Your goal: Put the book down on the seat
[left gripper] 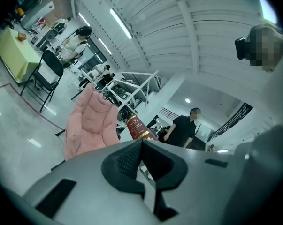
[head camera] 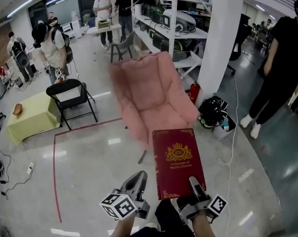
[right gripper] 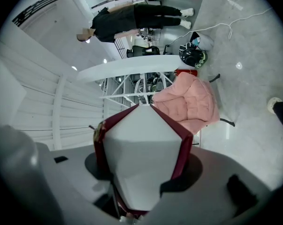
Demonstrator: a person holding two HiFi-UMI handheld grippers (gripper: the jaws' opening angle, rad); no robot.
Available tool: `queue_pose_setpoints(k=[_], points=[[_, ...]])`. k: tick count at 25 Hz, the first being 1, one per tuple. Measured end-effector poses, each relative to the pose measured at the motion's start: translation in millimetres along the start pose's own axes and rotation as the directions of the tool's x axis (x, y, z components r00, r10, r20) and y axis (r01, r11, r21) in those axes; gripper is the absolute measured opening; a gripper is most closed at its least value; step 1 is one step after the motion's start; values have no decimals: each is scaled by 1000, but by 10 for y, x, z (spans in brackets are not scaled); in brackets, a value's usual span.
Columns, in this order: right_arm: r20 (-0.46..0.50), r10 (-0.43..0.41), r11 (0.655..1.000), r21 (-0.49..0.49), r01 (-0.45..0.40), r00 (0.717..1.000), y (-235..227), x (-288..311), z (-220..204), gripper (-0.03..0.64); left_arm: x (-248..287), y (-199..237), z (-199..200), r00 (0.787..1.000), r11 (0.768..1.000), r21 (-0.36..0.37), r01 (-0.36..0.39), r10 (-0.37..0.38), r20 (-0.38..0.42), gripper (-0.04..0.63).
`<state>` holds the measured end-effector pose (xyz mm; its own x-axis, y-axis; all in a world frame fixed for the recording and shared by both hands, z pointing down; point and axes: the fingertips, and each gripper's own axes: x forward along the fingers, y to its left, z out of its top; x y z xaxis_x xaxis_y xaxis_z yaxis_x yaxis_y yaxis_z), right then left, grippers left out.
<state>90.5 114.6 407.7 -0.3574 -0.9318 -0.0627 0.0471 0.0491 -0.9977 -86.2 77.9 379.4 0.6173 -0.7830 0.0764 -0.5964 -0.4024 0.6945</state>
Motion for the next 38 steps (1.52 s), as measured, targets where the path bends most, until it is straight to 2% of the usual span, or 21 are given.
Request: queue_pose_setpoints(k=[12,26,33,38], points=[[-65,-11,1000,3,11,998,-44,1106,812,236,1193,275,354,999,999,-27,-46,47,25,9],[-142,-26,1000,-12,25,990,-232,2065,1410,236,2083,589,555,995,994,-48,-94,96,38,8],[-120,-14,1000,-28,11,993,-378,2712,1581,236,2501,952,815,994,994,-30,-106,107,24,8],[-90,-24,999,-49,20,996,-658,3252,1678,236,2940,1408,958,995,995,-22,-102,101,-13,8]])
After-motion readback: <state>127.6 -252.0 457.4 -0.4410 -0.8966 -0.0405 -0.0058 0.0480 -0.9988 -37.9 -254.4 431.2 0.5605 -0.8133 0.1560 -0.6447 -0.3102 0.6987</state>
